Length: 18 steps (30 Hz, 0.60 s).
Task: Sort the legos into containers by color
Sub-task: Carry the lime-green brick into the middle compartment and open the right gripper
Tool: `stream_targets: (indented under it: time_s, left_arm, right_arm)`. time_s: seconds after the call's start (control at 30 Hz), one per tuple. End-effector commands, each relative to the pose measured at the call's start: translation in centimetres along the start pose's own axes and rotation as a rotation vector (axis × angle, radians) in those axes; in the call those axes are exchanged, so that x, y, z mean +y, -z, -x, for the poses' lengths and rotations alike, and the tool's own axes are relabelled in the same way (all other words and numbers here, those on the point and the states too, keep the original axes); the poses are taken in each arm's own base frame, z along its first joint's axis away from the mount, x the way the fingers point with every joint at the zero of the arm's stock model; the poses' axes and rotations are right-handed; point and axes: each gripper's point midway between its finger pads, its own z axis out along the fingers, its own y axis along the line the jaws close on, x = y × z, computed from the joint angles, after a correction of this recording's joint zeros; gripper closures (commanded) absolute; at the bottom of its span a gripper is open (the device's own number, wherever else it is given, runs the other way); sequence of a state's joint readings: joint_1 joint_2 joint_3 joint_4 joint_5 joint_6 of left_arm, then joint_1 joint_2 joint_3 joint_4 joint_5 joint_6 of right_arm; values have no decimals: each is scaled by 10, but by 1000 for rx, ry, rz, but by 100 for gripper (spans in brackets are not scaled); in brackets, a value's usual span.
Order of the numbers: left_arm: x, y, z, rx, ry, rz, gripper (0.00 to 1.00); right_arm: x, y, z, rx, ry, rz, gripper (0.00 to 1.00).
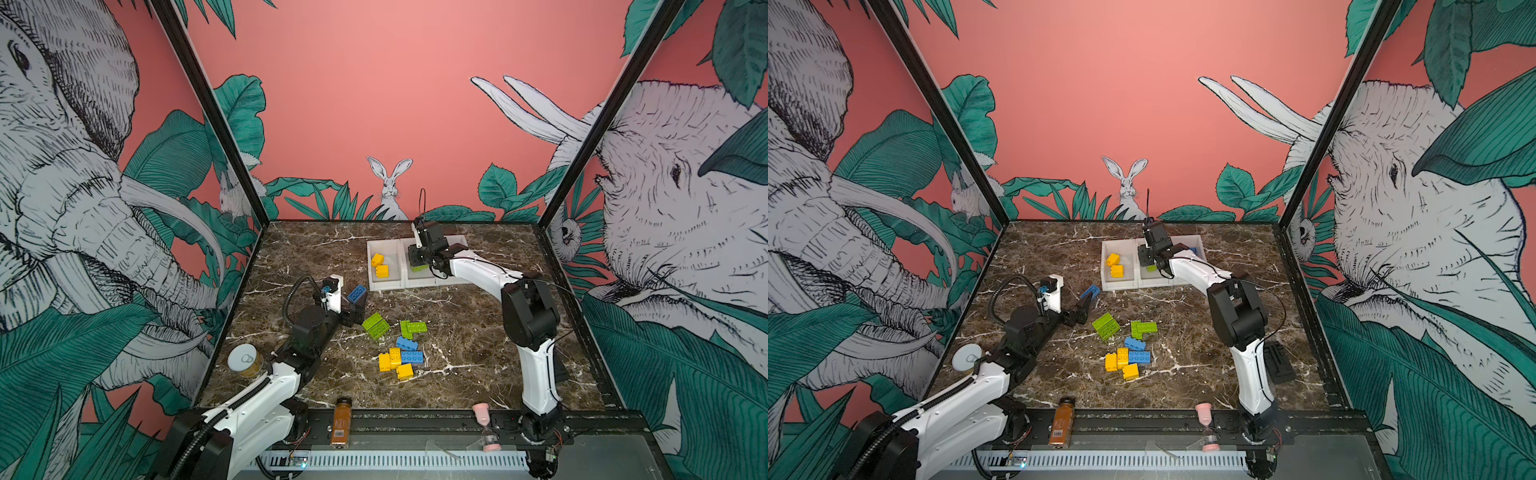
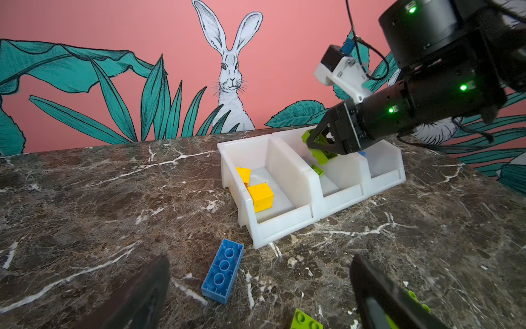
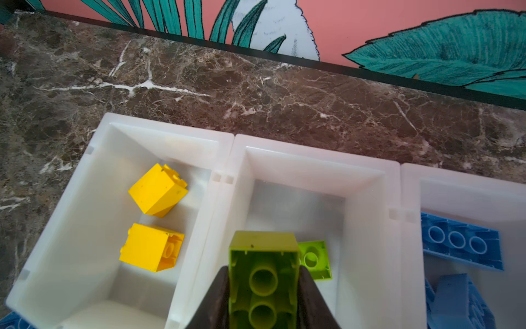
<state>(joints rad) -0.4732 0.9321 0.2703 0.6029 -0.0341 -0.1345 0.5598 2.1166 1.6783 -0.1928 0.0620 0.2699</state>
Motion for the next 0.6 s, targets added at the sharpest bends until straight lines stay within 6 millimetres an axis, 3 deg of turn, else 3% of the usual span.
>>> stream_targets:
  time_s: [0.0,0.2,0.37,0.57]
  left_arm:
    - [-1,0,2,-8,3,-9,1]
    - [0,1,1,-10,6,-3,1]
    - [-1,2,2,-13,4,-6,1]
    - [1,2,2,-14,-1,6,1]
  right_arm:
    - [-2,-7,11,-17,-12,-1,68]
    - [-9,-27,8,-6,-31,-21,66]
    - [-9,-36,5,11,-33,-21,56]
    - [-8,-17,9,20,-23,-15,39]
